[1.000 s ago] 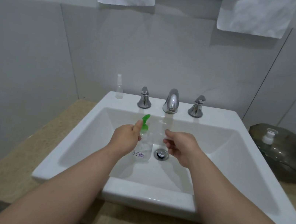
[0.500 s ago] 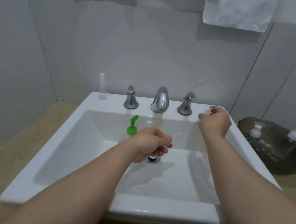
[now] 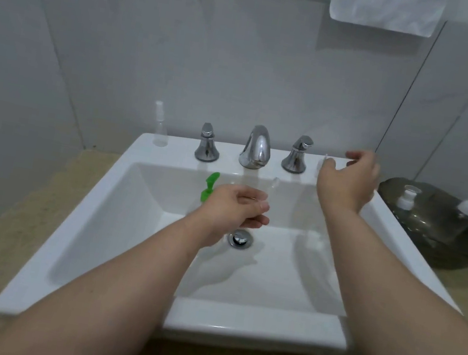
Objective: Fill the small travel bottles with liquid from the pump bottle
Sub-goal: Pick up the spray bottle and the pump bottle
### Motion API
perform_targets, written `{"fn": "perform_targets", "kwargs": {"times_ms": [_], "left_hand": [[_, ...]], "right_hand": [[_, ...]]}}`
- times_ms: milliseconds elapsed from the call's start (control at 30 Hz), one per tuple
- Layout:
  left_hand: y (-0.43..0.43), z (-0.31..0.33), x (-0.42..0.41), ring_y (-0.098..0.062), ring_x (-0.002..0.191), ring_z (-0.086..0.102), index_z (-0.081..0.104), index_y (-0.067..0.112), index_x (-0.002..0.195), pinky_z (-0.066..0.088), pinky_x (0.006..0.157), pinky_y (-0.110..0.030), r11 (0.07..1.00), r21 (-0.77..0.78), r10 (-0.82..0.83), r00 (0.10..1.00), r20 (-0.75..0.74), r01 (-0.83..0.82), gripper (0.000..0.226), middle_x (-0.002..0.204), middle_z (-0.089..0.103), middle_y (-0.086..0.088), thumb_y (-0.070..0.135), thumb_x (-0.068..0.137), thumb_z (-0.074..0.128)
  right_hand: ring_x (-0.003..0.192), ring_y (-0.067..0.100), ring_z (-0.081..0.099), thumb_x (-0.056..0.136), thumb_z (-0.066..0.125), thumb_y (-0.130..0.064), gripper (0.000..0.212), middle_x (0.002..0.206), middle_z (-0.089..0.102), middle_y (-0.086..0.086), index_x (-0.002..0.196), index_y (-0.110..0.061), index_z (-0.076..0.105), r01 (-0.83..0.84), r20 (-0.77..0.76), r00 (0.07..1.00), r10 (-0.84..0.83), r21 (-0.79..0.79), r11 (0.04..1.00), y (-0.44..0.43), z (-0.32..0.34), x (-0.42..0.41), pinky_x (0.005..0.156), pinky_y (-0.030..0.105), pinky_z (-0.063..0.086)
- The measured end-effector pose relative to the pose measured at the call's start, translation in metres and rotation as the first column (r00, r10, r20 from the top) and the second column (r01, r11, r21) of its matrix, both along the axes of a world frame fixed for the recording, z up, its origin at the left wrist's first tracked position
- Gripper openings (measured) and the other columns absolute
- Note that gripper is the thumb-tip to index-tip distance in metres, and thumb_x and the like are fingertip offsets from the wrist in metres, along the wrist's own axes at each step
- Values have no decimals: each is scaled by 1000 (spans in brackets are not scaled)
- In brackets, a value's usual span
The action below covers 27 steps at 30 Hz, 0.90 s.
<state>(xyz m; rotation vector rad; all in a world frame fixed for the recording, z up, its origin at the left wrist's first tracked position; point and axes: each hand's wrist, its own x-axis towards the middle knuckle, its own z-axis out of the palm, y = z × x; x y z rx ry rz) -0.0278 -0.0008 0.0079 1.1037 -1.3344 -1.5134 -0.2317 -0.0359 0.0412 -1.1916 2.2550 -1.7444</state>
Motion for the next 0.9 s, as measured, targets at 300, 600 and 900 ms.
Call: {"fn": "perform_targets", "kwargs": {"times_ms": [300,600,900], "left_hand": [[17,5,4,-22,66,73,64,3,119,64,73,-37,988,-148,72,984,163,-48,29,92,77,-15,14,95,76],[26,15,6,-21,65,76,61,13,110,62,64,-35,985,-170,70,939,336,-13,35,85,79,-4,30,89,83],[-4,37,48,-26,90,60,56,13,103,38,73,-33,766,-378,642,653,402,-520,31,97,65,-2,44,100,60]], "right_hand": [[84,7,58,84,79,-44,40,100,70,-3,106,-12,76,-585,541,722,432,143,798,68,-9,44,68,26,40],[95,8,58,84,82,-36,29,106,72,-5,104,-17,73,-659,635,612,472,78,748,65,-11,44,82,32,40],[72,15,64,97,67,-31,21,106,75,7,106,-15,56,-594,454,762,462,205,778,36,-30,36,56,24,39]]}}
